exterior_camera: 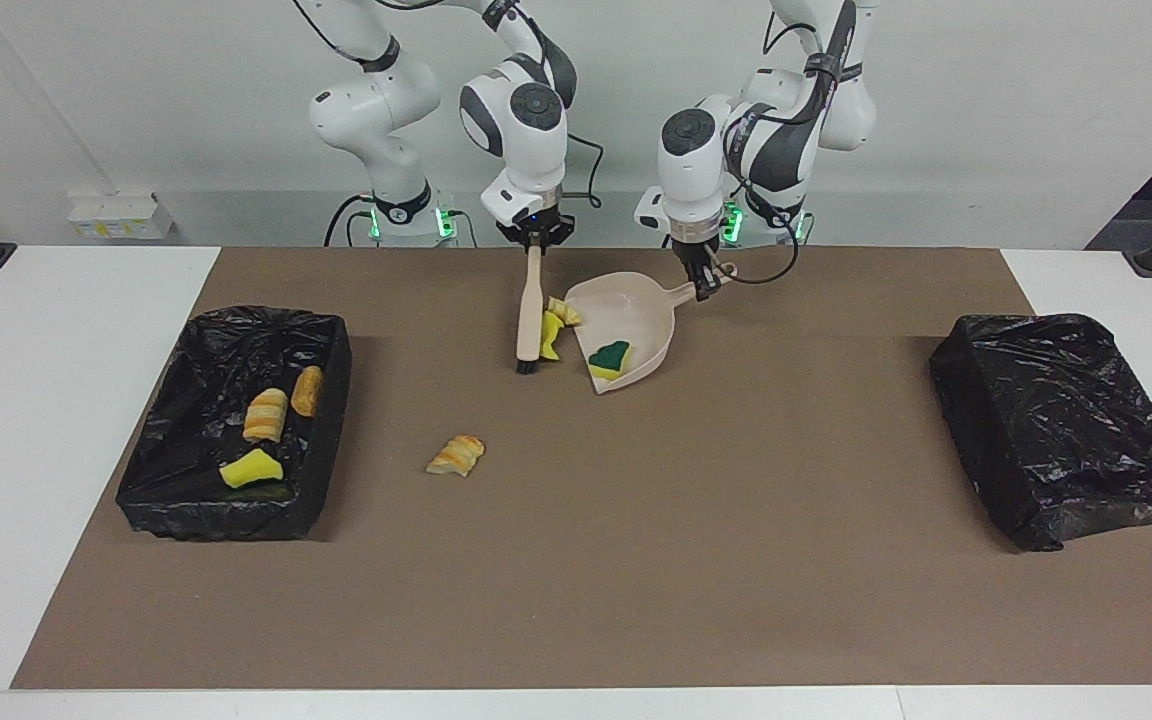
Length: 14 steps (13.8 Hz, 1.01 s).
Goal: Sweep and dump trash in bin
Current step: 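Brush the sponge and bread pieces into the dustpan with the right gripper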
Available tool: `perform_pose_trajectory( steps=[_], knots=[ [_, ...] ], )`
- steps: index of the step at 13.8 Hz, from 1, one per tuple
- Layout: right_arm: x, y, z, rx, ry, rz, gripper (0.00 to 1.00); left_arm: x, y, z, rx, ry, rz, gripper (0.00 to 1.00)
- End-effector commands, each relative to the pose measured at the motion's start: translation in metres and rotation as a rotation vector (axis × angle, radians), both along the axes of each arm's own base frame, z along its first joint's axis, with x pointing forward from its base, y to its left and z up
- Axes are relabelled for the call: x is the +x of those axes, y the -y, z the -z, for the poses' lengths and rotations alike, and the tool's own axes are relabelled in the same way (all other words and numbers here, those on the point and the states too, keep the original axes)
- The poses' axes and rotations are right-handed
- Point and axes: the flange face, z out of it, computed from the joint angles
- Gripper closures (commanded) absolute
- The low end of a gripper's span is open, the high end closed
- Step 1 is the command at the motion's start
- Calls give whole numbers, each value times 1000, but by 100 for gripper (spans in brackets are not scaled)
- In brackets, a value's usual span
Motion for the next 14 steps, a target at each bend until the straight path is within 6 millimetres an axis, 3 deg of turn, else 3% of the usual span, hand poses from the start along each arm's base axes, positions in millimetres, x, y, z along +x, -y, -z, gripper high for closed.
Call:
perform_pose_trajectory(
  steps=[1,3,8,9,11,14],
  knots=[
    [-4,-22,-16,65,-7,-19,100,5,-8,5,-10,25,-30,100],
    [3,-26,-28,78,-3,-22,100,21,-16,9,-44,37,-13,100],
    [32,-1,-53,85,9,-4,100,60,-44,13,-118,42,10,100],
    [48,3,-58,97,19,5,100,71,-46,14,-126,37,3,100],
    [83,15,-55,95,37,-20,100,113,-45,-2,-141,33,3,100],
    [167,71,-48,8,107,-88,100,170,-46,-30,-133,-8,-2,100]
  ],
)
